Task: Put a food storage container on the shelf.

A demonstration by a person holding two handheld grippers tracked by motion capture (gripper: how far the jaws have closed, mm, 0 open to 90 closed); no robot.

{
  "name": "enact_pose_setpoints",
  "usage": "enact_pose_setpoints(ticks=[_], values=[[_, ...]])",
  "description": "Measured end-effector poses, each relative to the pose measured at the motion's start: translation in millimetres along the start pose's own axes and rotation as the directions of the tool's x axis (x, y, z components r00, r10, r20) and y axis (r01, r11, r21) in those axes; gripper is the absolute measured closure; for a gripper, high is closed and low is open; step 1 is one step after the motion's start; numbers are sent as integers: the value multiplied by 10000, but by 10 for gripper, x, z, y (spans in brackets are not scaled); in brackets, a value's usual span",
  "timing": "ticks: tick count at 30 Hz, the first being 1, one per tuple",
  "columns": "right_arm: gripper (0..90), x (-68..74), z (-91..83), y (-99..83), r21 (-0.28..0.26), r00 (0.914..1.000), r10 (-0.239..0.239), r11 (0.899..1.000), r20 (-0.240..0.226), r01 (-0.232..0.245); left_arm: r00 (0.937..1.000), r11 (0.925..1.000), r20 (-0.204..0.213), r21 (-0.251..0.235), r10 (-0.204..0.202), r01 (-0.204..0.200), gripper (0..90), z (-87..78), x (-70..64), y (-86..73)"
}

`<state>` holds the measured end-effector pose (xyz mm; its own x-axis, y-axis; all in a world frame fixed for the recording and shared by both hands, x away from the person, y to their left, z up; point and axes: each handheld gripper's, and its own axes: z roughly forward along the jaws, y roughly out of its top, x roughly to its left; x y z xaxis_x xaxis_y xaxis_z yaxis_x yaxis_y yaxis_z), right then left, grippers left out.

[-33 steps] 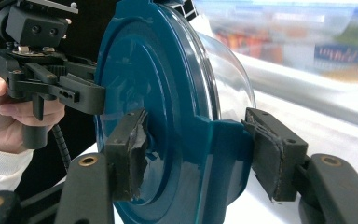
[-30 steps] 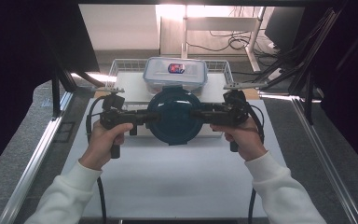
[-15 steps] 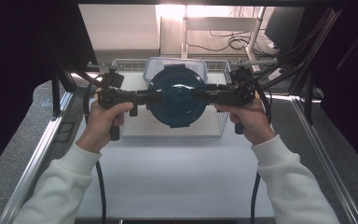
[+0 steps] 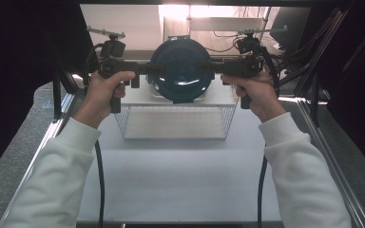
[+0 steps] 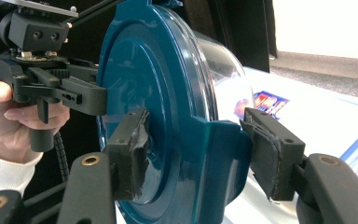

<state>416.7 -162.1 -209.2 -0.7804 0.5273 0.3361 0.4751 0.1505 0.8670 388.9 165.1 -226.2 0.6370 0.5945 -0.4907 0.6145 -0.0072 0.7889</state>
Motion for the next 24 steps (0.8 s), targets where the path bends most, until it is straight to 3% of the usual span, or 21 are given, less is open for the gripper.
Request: enact_pose_setpoints(ticks=[9, 17, 21, 24], values=[[423, -197, 222, 229, 49, 9986, 457, 9989, 249, -458, 9989, 9990, 217, 199, -416, 412, 416, 108, 334, 303], [422, -422, 358, 219, 147, 9950, 979, 9951, 220, -983, 9961, 9960, 263, 320, -848, 839, 416, 259, 549, 368], [420, -526, 455, 204, 341, 9897, 1394, 9895, 331, -1405, 9925, 9918, 117, 406, -1214, 1208, 407, 344, 668, 375], [419, -616, 503, 176, 178, 9804, 1960, 9804, 195, -1964, 9875, 9875, 98, 84, -1573, 1573, 411, 369, 707, 380]])
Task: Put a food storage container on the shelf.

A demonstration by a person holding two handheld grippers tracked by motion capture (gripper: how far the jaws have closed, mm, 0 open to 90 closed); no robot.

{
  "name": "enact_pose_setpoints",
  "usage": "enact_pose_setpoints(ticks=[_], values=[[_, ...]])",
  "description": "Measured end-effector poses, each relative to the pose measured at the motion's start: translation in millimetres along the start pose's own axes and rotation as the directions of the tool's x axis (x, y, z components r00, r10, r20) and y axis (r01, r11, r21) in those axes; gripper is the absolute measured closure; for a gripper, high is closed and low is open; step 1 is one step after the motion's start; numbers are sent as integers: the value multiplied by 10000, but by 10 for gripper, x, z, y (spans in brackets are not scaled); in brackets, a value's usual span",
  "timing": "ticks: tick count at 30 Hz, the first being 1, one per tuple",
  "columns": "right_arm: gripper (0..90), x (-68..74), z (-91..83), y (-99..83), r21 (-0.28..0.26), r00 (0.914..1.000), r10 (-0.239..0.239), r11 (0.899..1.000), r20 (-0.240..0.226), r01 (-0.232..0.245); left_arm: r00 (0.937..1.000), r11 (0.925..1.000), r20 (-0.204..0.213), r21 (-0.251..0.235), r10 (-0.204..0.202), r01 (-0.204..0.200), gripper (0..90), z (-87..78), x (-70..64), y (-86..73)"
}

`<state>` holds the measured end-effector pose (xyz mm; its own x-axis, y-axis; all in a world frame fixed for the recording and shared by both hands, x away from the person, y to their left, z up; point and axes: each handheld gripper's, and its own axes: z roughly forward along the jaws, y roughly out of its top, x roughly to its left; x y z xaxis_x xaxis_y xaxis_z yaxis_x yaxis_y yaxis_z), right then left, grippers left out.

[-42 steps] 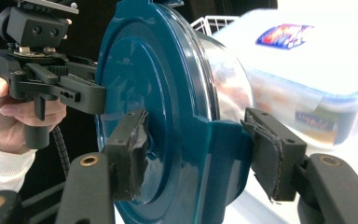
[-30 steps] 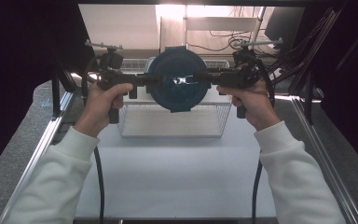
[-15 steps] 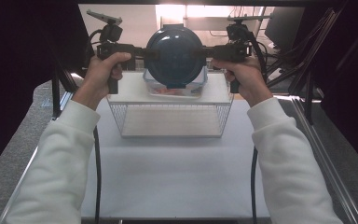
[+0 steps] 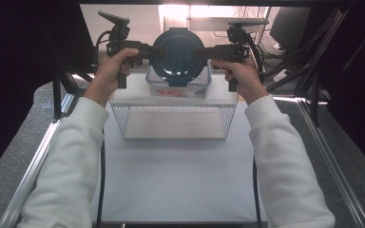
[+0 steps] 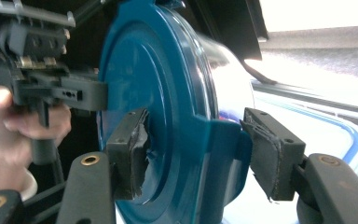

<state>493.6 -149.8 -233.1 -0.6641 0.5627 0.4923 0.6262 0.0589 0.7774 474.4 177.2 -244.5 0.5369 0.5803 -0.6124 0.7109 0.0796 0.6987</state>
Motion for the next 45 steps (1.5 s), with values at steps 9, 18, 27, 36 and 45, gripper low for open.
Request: enact_pose_setpoints(ticks=[9, 18, 27, 36, 45], values=[[416, -217, 118, 35, -211, 9875, 1564, 9874, -187, -1568, 9963, 9961, 29, -176, -860, 860, 372, 153, 169, 47], [419, -361, 207, 17, -326, 9709, 2388, 9704, -182, -2393, 9837, 9825, 529, -628, -1719, 1751, 357, 270, 361, 6], [232, -256, 225, -11, -907, 9915, 1211, 9891, 479, -1164, 9945, 9881, -64, -1140, -1047, 1033, 173, 265, 315, -22], [135, -73, -82, -56, -1682, 9913, -134, 9851, 1309, 356, 9953, 9807, -960, -1952, -77, -113, 131, -20, 105, -195], [149, 111, -610, -531, -1542, 9690, -1798, 9663, 1694, 2062, 9688, 9732, -1977, -1436, 1497, -1797, 148, -332, -147, -742]])
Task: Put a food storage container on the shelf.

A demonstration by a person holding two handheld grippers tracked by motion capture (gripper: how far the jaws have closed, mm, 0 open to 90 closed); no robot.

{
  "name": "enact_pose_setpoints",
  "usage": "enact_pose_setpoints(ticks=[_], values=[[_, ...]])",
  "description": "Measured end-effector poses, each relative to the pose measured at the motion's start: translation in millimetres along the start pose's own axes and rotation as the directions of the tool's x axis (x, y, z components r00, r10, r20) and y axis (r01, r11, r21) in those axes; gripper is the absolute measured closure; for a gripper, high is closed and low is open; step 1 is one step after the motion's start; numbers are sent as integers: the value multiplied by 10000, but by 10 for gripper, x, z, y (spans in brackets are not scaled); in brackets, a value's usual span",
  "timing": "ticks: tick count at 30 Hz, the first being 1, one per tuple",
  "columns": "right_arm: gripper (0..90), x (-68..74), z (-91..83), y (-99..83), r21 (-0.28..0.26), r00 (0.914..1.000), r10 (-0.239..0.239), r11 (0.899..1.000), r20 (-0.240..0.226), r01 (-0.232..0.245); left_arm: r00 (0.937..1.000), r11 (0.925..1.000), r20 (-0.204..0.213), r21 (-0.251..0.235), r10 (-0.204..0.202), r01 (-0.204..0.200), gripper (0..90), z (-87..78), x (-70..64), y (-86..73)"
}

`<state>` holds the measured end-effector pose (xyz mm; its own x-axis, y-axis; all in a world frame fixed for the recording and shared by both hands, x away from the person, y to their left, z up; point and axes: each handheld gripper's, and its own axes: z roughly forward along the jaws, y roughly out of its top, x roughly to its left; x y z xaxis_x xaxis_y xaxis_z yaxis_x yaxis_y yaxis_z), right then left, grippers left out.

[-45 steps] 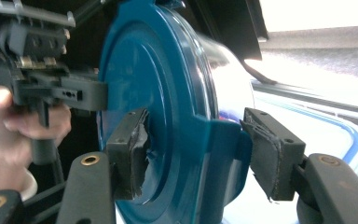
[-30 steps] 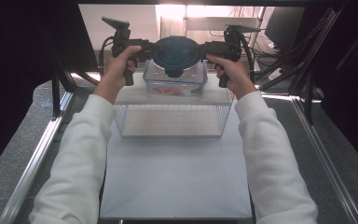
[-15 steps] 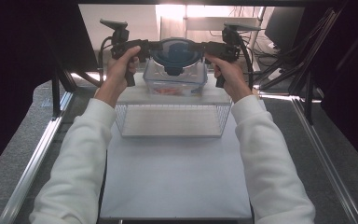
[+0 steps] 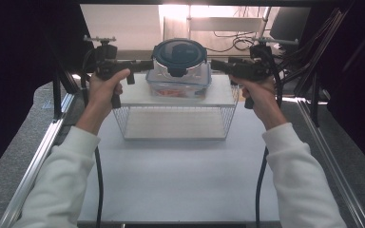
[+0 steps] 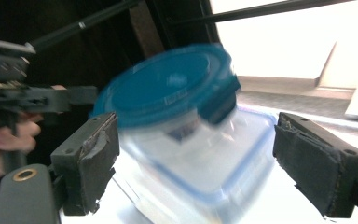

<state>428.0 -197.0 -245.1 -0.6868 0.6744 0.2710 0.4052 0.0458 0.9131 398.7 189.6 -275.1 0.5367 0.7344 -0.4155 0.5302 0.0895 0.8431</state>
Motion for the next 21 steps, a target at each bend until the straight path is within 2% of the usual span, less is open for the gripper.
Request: enact_pose_setpoints(ticks=[4, 10, 12, 18, 21], values=[[157, 58, -213, -278, 221, 9983, -573, 9981, 133, 570, 9991, 9991, 7, 131, 413, -413, 153, -157, -88, -315], [168, 102, -431, -763, 494, 9914, -1271, 9909, 323, 1255, 9951, 9935, -19, 576, 985, -983, 160, -267, -154, -842], [172, 95, -480, -947, 583, 9912, -1298, 9901, 273, 1280, 9953, 9928, 32, 702, 967, -967, 162, -292, -148, -1023], [176, 29, -548, -1440, 894, 9945, -1022, 9910, 232, 997, 9953, 9902, -88, 1018, 965, -951, 170, -304, -124, -1381], [177, 3, -558, -1626, 1164, 9927, -1140, 9872, 394, 1088, 9911, 9847, -420, 1261, 1264, -1202, 171, -295, -114, -1547]])
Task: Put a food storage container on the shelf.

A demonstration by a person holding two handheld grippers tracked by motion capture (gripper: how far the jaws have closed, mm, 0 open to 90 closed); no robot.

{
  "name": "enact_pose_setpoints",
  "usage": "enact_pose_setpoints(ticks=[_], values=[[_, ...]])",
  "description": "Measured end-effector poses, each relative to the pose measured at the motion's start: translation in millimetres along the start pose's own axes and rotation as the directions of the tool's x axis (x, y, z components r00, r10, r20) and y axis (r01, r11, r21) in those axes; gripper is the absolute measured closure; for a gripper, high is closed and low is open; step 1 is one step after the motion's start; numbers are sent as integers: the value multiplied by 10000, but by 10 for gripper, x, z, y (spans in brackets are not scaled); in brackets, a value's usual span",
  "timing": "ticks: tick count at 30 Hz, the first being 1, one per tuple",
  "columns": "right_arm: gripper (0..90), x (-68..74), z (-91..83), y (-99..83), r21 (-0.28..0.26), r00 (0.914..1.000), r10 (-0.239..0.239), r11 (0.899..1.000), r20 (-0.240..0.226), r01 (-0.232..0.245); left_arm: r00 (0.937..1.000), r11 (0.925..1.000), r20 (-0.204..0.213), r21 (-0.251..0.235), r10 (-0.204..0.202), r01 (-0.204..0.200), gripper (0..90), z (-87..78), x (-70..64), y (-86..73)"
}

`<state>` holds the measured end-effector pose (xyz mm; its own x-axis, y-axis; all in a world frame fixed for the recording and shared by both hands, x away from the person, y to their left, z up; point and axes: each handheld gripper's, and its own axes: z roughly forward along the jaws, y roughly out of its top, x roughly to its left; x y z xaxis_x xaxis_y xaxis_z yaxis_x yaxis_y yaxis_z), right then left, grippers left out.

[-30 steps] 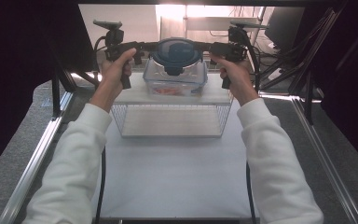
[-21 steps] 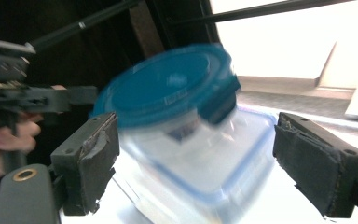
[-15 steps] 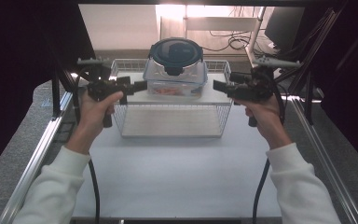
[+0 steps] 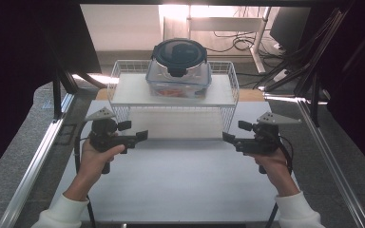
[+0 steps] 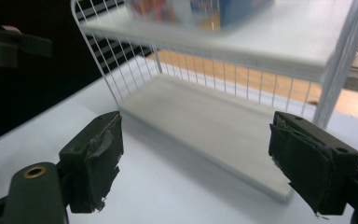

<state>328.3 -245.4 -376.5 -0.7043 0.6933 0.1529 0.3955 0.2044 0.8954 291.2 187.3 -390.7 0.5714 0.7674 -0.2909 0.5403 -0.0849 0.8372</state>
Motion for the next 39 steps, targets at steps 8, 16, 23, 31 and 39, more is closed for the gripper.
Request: enact_pose_setpoints(ticks=[8, 16, 23, 31, 39], values=[[179, -99, 64, -436, 652, 9990, 398, 9970, 204, -411, 9983, 9983, -580, 587, 38, -4, 178, 67, 38, -493], [194, -180, 160, -714, 1403, 9980, 510, 9885, 378, -558, 9949, 9892, -1005, 1461, 60, 88, 184, 149, 122, -848], [193, -151, 170, -738, 1445, 9981, 500, 9880, 351, -546, 9936, 9888, -1130, 1471, -80, 247, 186, 155, 172, -916], [192, -157, 187, -764, 1589, 9981, 583, 9854, 196, -607, 9944, 9883, -1014, 1464, -289, 436, 188, 147, 180, -921], [179, -160, 174, -758, 1469, 9972, 685, 9865, 301, -722, 9938, 9902, -1034, 1292, -398, 531, 187, 122, 192, -914]])
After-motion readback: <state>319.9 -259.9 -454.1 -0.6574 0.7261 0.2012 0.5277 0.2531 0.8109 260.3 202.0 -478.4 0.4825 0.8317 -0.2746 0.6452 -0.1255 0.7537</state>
